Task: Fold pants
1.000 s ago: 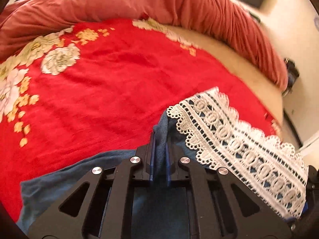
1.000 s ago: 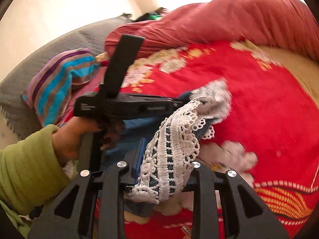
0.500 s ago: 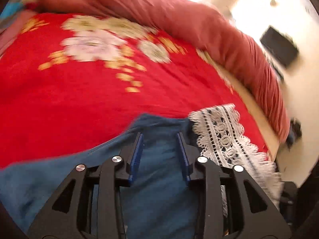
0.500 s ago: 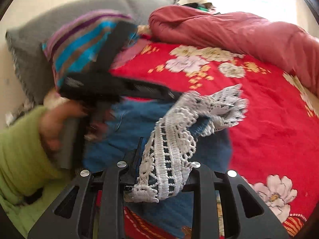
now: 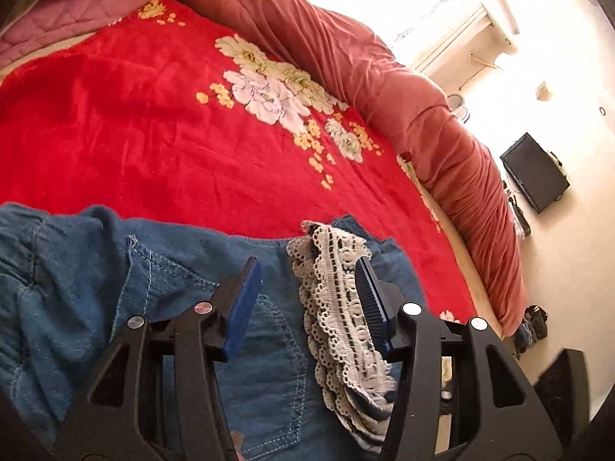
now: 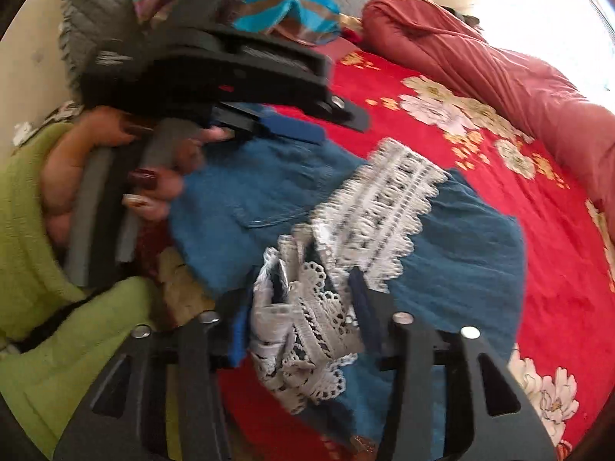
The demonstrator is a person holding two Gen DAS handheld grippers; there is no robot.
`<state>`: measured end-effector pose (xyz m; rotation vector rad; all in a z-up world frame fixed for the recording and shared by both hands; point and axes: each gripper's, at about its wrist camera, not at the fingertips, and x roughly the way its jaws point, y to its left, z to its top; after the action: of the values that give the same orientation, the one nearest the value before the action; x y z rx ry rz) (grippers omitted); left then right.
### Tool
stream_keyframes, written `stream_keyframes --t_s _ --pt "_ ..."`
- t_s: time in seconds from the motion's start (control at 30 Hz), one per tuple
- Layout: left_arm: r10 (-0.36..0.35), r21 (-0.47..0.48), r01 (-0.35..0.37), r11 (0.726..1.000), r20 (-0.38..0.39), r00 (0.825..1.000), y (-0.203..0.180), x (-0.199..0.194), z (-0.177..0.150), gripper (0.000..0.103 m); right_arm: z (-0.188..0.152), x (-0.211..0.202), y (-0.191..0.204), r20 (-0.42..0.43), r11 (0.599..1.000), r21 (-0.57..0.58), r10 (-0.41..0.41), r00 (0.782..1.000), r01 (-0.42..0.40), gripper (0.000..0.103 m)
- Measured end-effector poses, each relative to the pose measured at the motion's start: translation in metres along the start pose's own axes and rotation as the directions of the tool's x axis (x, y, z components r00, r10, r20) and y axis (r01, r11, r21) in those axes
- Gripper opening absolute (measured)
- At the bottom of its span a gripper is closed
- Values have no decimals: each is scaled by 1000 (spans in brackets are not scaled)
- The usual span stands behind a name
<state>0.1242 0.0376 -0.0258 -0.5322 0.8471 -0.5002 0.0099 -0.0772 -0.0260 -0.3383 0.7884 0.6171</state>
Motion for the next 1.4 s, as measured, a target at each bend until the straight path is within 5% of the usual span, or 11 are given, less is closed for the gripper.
stream_keyframes --t_s 0.13,0.23,0.27,0.47,0.53,0.7,0.9,1.0,1.07,1.27,1.4 --pt "-2 8 2 1000 -21 1000 -1 5 -2 42 3 -33 -12 87 998 28 58 994 -61 60" --pt "-15 1 15 1000 -55 998 -4 13 0 45 7 -51 -42 144 995 96 -2 990 -12 61" --pt "-18 -7 17 1000 -78 997 -5 19 1 53 7 -53 -55 148 991 133 -33 988 13 61" --pt "71 -44 -80 996 -187 980 -7 58 7 53 11 -24 -152 57 930 351 -142 988 113 61" --pt "125 -42 -136 990 -194 973 -9 63 11 21 13 -6 -184 19 898 428 -126 992 106 61" --pt "126 20 -124 992 -142 982 -30 56 25 10 10 29 -231 -23 815 572 -101 995 95 61" --pt "194 104 -182 978 -124 973 -24 62 20 11 4 56 -225 -130 857 458 -197 972 235 60" --pt "218 105 -206 973 -123 968 -15 62 17 28 4 59 -220 -138 863 418 -249 959 284 60" --pt "217 103 -206 973 -119 969 -13 58 16 28 5 55 -217 -136 862 406 -271 953 303 60" --pt "288 173 -276 945 -48 956 -29 27 10 29 5 15 -198 -27 881 390 -279 960 267 66" --pt "300 170 -294 941 -12 954 -34 4 4 41 -4 -13 -176 41 904 378 -231 972 199 66"
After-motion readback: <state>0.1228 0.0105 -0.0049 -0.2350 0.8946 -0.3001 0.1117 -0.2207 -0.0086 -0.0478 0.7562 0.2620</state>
